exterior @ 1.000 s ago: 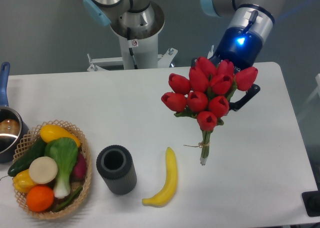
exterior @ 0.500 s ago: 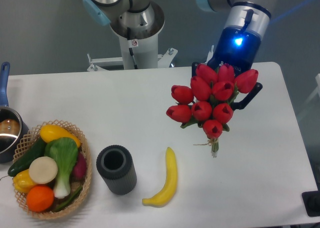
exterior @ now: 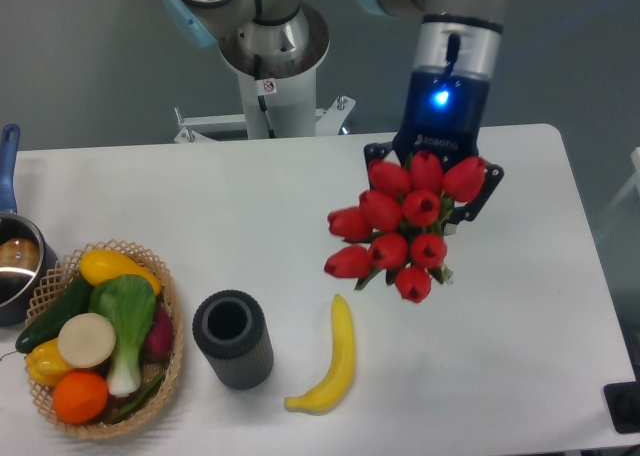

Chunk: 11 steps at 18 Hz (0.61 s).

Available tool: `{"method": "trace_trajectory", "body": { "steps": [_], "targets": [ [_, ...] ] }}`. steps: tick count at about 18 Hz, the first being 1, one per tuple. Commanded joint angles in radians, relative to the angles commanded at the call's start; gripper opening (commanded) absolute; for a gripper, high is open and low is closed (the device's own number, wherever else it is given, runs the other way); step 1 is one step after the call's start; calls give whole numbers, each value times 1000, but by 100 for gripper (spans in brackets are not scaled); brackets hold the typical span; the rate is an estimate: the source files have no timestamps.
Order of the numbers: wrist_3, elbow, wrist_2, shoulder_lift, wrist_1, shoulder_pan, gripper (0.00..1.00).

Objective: Place the flowers on the table
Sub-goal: 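Carry the tulips sideways away from the banana, lowering toward the table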

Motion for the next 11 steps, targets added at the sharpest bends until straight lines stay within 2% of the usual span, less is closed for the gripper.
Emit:
{"method": "trace_trajectory", "body": {
  "steps": [2, 5, 7, 11],
  "targets": [
    [2, -11, 84, -15, -3, -22, 48],
    [6, -37, 253, -9, -2, -38, 48],
    [0, -29, 336, -20, -5, -51, 48],
    [-3, -101, 477, -12, -9, -51, 48]
  ]
}}
